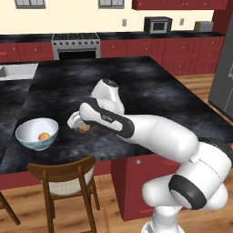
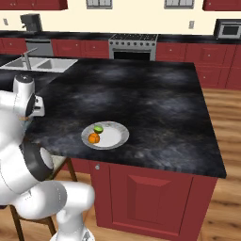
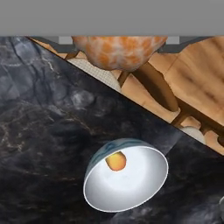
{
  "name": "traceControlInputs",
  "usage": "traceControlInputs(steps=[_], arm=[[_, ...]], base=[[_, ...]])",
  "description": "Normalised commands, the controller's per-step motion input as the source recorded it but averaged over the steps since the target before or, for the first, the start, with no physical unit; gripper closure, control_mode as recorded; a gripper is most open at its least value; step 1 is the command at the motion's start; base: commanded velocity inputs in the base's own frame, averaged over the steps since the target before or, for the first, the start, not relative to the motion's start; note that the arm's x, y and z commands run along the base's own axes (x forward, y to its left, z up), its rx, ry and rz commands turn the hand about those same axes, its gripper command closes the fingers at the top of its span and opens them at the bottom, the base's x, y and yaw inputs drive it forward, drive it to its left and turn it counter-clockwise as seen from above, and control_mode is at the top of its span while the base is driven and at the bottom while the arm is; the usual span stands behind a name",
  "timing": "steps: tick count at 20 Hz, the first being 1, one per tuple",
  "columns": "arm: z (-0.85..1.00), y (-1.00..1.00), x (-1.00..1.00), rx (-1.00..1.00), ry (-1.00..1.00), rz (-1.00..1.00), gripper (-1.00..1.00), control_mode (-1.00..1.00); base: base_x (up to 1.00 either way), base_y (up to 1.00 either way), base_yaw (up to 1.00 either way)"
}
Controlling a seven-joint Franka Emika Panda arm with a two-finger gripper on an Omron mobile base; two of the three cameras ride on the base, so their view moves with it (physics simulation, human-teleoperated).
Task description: Take the fruits from the plate on the dining counter and place two fruits in each bowl.
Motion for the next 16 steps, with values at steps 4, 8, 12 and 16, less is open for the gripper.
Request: traceControlInputs(steps=[4, 8, 12, 16], arm=[[0.15, 0.57, 0.01, -0.10, 0.07, 0.00, 1.00, -1.00], [0.31, 0.29, 0.09, -0.10, 0.18, -0.03, 1.00, -1.00], [0.04, 0.23, 0.38, -0.15, 0.06, -0.04, 1.00, -1.00], [-0.34, 0.53, 0.39, -0.22, 0.00, -0.02, 1.00, -1.00]], base=[[0.00, 0.00, 0.00], [0.00, 0.00, 0.00], [0.00, 0.00, 0.00], [0.00, 0.00, 0.00]])
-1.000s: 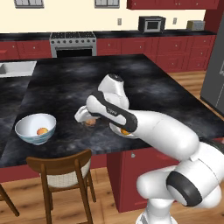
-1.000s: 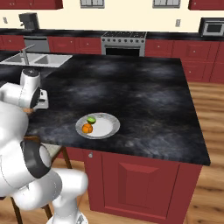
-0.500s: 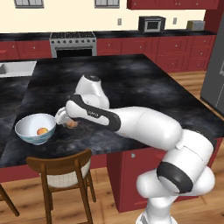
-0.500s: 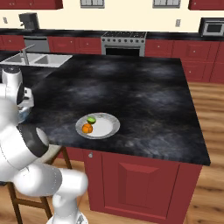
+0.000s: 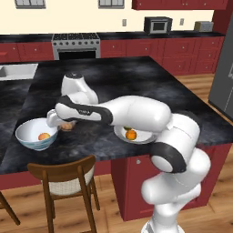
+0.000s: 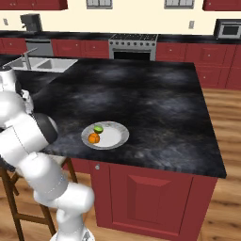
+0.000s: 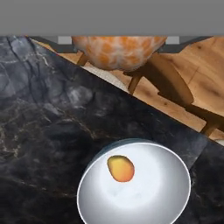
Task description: Take the fruits from the plate on the dining counter and place two fruits in each bowl.
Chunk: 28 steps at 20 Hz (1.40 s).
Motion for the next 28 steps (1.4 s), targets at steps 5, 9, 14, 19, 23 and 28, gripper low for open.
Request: traceControlInputs(steps=[5, 9, 14, 19, 23, 28], arm=[[-0.02, 0.45, 0.34, -0.04, -0.01, -0.02, 1.00, -1.00], [-0.20, 0.23, 0.35, 0.00, -0.08, -0.01, 1.00, -1.00], [-0.45, 0.26, 0.38, 0.00, -0.09, 0.00, 1.00, -1.00], [-0.33, 0.04, 0.25, 0.05, -0.13, 0.00, 1.00, -1.00], [-0.52, 0.00, 0.12, 0.15, -0.18, 0.00, 1.00, -1.00], [-0.17, 0.00, 0.22, 0.10, -0.07, 0.00, 1.00, -1.00]], base=[[0.00, 0.00, 0.00], [0.00, 0.00, 0.00], [0.00, 0.00, 0.00], [0.00, 0.00, 0.00], [0.00, 0.00, 0.00], [0.00, 0.00, 0.00]])
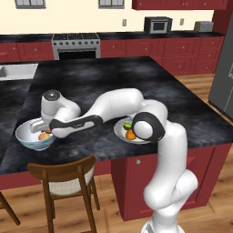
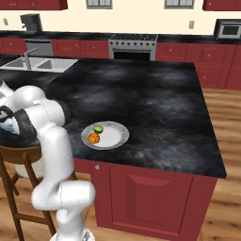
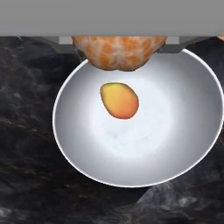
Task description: Take the fruits from the plate on the dining counter and place two fruits in each bowl.
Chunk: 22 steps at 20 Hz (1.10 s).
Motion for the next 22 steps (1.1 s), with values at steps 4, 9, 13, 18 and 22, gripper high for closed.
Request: traceControlInputs(steps=[4, 9, 13, 18, 22], arm=[[-0.05, 0.01, 0.24, 0.00, 0.00, 0.02, 1.00, -1.00], [-0.28, 0.19, 0.03, -0.01, 0.01, 0.00, 1.00, -1.00], [-0.20, 0.31, 0.05, -0.02, 0.02, 0.00, 1.00, -1.00], [-0.01, 0.25, 0.15, 0.00, 0.00, 0.00, 1.00, -1.00], [-0.15, 0.18, 0.26, 0.00, 0.00, 0.00, -1.00, -1.00]], base=[[0.00, 0.00, 0.00], [0.00, 0.00, 0.00], [0.00, 0.00, 0.00], [0.00, 0.00, 0.00], [0.00, 0.00, 0.00]])
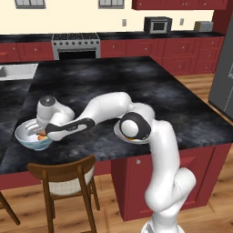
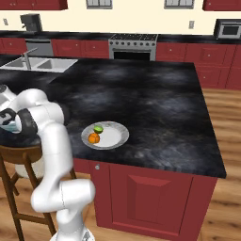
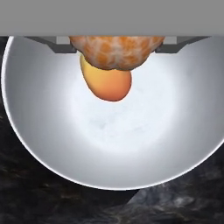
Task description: Take the fruits from the plate on the dining counter and place two fruits in each bowl.
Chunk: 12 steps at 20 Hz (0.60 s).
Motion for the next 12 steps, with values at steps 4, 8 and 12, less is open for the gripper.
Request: traceControlInputs(steps=[4, 8, 12], arm=[[-0.07, 0.17, 0.48, 0.00, 0.00, 0.00, -1.00, -1.00], [-0.24, 0.11, 0.43, 0.00, 0.00, 0.00, -1.00, -1.00], [-0.08, 0.04, 0.21, 0.00, -0.01, 0.00, -1.00, -1.00]], base=[[0.00, 0.00, 0.00], [0.00, 0.00, 0.00], [0.00, 0.00, 0.00]])
